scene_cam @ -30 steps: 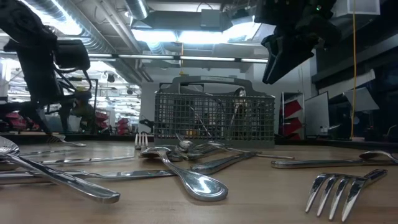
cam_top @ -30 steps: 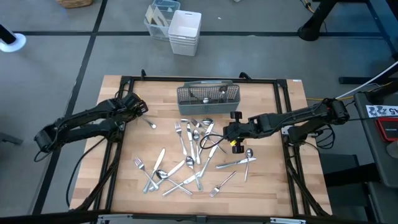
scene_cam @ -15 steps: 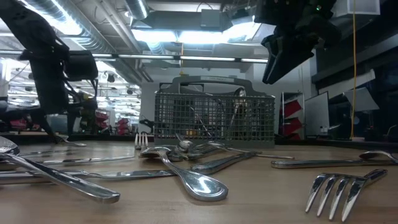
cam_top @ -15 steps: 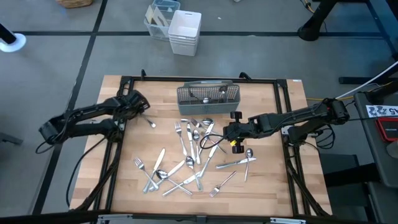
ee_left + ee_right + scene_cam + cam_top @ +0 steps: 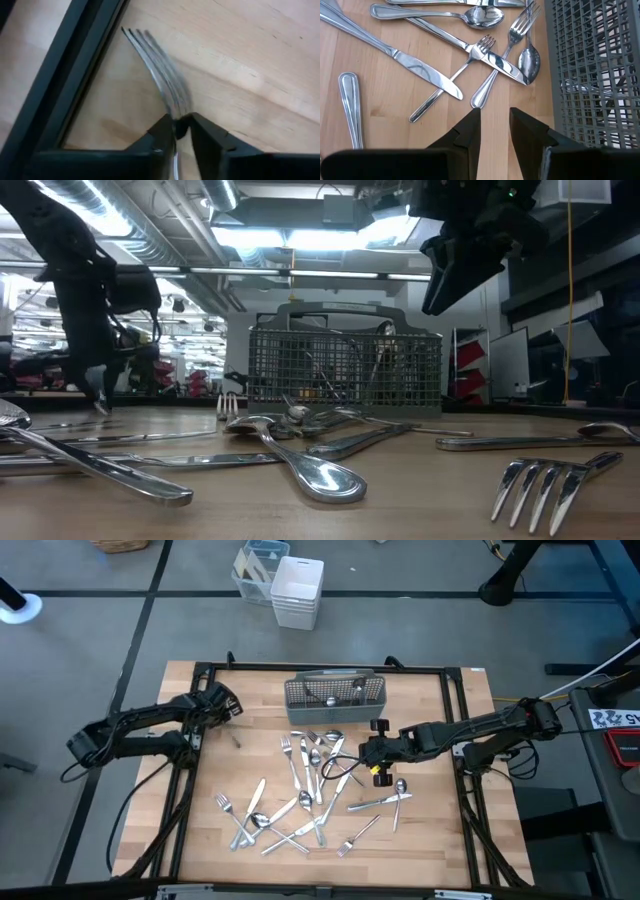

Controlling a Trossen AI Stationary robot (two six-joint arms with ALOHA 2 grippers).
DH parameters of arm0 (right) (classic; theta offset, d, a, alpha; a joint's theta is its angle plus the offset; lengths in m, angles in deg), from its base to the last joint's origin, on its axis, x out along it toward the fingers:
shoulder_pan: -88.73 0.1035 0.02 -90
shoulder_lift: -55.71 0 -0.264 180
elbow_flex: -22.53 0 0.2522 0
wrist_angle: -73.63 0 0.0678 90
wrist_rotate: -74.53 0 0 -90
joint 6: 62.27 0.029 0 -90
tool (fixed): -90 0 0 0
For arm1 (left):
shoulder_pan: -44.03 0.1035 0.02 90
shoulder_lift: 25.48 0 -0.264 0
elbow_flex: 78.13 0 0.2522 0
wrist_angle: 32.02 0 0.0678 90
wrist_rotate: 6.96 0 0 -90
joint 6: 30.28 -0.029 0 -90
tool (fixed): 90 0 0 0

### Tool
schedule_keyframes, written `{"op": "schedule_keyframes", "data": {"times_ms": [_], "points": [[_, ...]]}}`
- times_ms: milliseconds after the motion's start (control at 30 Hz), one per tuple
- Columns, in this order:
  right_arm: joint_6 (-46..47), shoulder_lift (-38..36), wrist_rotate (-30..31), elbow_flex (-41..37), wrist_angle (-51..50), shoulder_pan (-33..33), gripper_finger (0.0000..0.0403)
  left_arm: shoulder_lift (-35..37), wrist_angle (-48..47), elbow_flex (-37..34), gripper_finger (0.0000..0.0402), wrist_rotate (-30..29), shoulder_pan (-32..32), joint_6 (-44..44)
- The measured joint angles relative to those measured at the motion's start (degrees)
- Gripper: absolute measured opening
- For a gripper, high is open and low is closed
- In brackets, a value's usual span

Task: Sort silverware
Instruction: Put the fork into the silverware rack

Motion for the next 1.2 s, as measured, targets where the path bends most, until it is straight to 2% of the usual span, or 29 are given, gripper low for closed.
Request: {"op": "schedule_keyframes", "data": {"times_ms": [100, 400, 667, 833, 933, 1033, 1133, 1200], "points": [[0.0, 0.0, 0.0, 0.0, 0.0, 0.0, 0.0105, -0.1, 0.5, -0.1, 0.0007, -0.2, 0.0, -2.2], [3.5, 0.0, 0.1, 0.0, -0.1, 0.0, 0.0105, 2.5, 1.7, -0.3, 0.0004, 1.7, 0.0, -8.9], [7.7, 0.0, 0.2, 0.0, -0.3, 0.0, 0.0105, 11.7, 7.2, -0.2, 0.0003, 13.8, 0.0, -15.8], [10.8, 0.0, 0.2, 0.0, -2.5, 0.0, 0.0105, 18.2, 11.8, -0.2, 0.0002, 24.1, -1.2, -17.5], [12.3, 0.0, 0.2, 0.0, -3.8, 0.0, 0.0105, 21.5, 18.5, -0.1, 0.0001, 27.8, -4.0, -16.9], [12.4, 0.0, 0.2, 0.0, -4.2, 0.0, 0.0105, 23.7, 28.9, -0.1, 0.0001, 28.1, -8.1, -16.6], [12.5, 0.0, 0.2, 0.0, -4.2, 0.0, 0.0105, 24.1, 43.7, -0.1, 0.0001, 25.0, -13.3, -20.5], [13.2, 0.0, 1.0, 0.0, -4.2, 0.0, 0.0105, 23.7, 52.1, 0.0, 0.0001, 20.8, -17.2, -26.5]]}}
